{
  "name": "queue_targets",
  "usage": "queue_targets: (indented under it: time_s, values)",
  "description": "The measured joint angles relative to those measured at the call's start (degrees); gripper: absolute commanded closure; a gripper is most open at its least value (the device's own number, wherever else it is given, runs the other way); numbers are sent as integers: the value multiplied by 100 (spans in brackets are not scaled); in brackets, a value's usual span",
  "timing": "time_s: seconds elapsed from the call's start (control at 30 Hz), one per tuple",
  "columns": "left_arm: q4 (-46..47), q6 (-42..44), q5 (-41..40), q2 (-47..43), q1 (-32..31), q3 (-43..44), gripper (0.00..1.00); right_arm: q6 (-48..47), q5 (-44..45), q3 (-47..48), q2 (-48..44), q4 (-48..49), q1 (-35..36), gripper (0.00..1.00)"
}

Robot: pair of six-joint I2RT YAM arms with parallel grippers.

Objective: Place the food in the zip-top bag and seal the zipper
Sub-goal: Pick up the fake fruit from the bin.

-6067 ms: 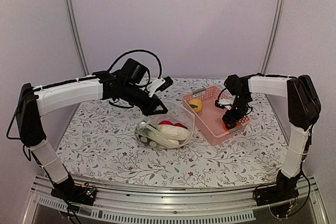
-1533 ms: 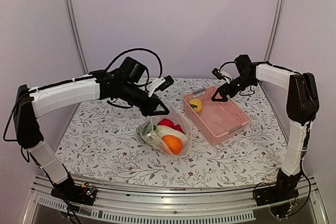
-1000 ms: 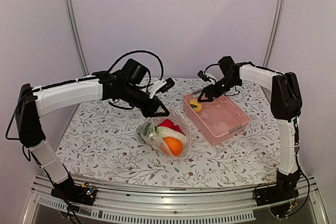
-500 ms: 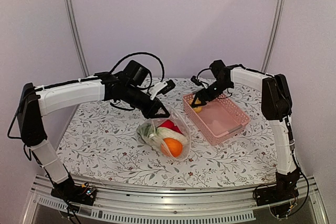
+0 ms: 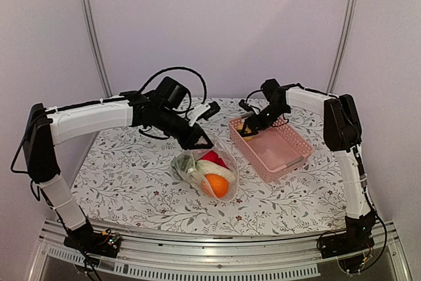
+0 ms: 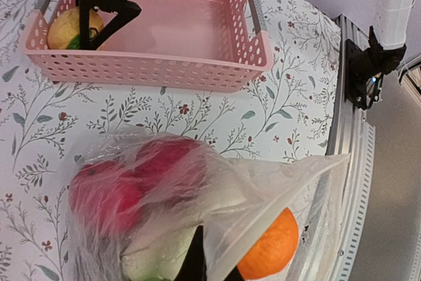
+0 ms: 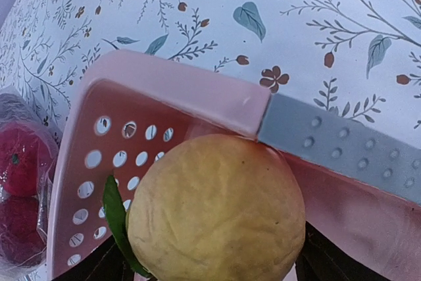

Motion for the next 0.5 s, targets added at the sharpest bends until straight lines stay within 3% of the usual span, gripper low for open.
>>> queue_targets:
  time_s: [0.3, 0.5]
  values:
    - [-2, 0, 0, 9, 0, 0, 100, 74, 114, 114, 44, 9, 2, 40]
    - [-2, 0, -4, 9, 0, 0, 100, 63, 177, -680, -507, 190, 2, 41]
